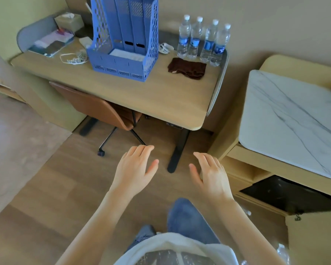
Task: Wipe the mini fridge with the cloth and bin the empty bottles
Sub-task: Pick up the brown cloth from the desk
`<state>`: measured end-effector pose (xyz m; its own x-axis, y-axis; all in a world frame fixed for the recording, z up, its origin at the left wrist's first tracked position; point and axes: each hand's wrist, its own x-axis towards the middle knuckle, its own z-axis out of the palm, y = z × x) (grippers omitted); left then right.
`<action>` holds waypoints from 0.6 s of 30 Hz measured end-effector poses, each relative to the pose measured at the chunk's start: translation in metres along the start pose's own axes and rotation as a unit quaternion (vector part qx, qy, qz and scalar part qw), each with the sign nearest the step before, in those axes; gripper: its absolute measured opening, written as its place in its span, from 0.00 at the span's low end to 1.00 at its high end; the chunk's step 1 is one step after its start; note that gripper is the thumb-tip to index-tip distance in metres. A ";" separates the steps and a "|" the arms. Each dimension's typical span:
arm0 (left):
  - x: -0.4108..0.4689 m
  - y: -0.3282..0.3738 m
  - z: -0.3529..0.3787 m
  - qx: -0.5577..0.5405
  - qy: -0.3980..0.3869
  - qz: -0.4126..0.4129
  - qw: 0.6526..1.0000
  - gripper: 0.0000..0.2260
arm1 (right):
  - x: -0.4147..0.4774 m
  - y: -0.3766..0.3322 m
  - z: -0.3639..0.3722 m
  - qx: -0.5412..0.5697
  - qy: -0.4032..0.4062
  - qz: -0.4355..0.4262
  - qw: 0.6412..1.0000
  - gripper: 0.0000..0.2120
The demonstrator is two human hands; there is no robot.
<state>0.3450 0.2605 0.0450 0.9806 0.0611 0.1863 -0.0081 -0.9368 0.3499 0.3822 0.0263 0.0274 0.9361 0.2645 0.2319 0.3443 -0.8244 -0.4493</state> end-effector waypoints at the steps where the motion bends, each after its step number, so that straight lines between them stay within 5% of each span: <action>1: 0.014 -0.003 0.004 -0.006 -0.005 0.005 1.000 0.17 | 0.013 0.004 0.003 -0.006 0.001 0.001 1.000 0.15; 18: 0.300 -0.022 0.055 0.029 -0.050 0.032 0.998 0.21 | 0.286 0.086 0.032 -0.009 0.030 -0.018 0.999 0.08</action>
<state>0.6498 0.2804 0.0422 0.9930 -0.0322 0.1134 -0.0636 -0.9562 0.2859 0.6820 0.0467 0.0274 0.9167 0.2650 0.2990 0.3763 -0.8242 -0.4233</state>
